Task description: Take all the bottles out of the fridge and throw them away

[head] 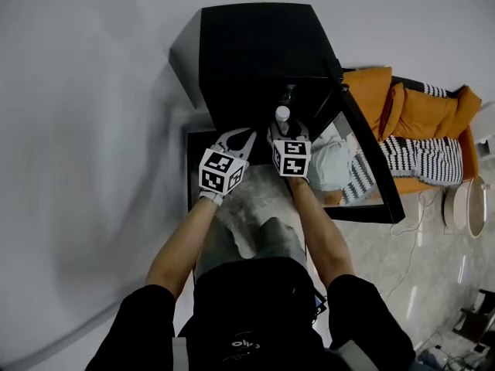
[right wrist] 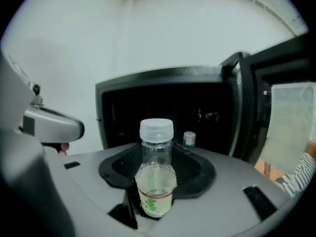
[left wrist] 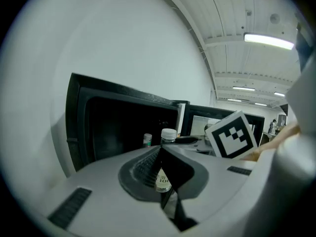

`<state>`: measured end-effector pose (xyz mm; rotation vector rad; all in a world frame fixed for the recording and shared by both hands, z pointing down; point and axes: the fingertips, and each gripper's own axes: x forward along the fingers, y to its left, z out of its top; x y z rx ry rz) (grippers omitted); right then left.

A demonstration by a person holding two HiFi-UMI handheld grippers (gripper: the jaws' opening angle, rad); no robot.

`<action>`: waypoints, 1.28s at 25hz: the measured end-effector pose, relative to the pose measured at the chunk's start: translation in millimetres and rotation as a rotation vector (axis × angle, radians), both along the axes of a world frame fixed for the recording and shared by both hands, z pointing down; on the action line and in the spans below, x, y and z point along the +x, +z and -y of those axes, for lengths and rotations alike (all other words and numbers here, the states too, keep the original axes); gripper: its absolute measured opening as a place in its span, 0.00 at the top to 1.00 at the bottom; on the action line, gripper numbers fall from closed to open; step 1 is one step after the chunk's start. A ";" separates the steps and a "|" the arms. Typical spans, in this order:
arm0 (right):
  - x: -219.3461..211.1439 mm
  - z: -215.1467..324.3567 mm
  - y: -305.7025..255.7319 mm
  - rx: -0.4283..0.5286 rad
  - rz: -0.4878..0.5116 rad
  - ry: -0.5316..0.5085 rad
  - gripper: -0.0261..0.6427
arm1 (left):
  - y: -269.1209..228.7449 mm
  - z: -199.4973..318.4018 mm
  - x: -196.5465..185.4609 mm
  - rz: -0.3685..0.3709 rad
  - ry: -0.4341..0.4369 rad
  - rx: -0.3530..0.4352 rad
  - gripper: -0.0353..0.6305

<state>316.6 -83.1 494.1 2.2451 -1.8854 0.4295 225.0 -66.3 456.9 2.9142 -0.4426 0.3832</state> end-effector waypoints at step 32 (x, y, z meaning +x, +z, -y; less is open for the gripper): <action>-195.9 -62.9 -126.3 0.040 0.012 -0.547 0.67 | -79.9 -52.6 -194.0 0.014 -0.468 -0.028 0.94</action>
